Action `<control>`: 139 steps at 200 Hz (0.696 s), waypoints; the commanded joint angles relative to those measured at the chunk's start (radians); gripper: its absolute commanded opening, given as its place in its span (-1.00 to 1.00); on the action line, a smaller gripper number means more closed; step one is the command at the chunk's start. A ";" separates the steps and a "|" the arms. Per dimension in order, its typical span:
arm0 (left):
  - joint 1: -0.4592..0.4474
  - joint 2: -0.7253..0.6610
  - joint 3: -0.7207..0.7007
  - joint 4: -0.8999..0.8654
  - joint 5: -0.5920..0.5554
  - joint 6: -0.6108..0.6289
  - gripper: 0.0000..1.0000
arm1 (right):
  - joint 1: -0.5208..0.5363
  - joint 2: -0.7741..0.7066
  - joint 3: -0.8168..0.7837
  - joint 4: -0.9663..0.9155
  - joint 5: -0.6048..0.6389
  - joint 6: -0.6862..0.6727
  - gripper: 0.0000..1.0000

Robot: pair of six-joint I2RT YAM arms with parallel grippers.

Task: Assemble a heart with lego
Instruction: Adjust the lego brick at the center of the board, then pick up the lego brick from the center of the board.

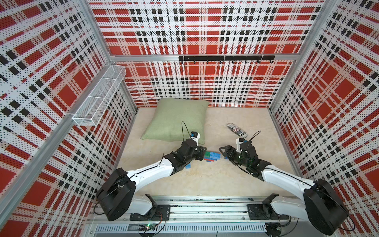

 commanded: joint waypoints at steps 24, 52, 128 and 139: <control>0.008 -0.051 -0.022 -0.001 -0.037 0.000 -0.07 | 0.000 0.092 0.087 -0.410 0.196 -0.172 0.52; 0.014 -0.055 -0.037 0.003 -0.035 -0.003 -0.07 | 0.016 0.196 0.119 -0.410 0.196 -0.172 0.52; 0.040 -0.053 -0.054 0.013 -0.014 -0.001 -0.07 | 0.068 0.437 0.266 -0.415 0.335 -0.237 0.36; 0.043 -0.052 -0.056 0.013 -0.010 -0.001 -0.07 | 0.070 0.452 0.280 -0.415 0.335 -0.237 0.36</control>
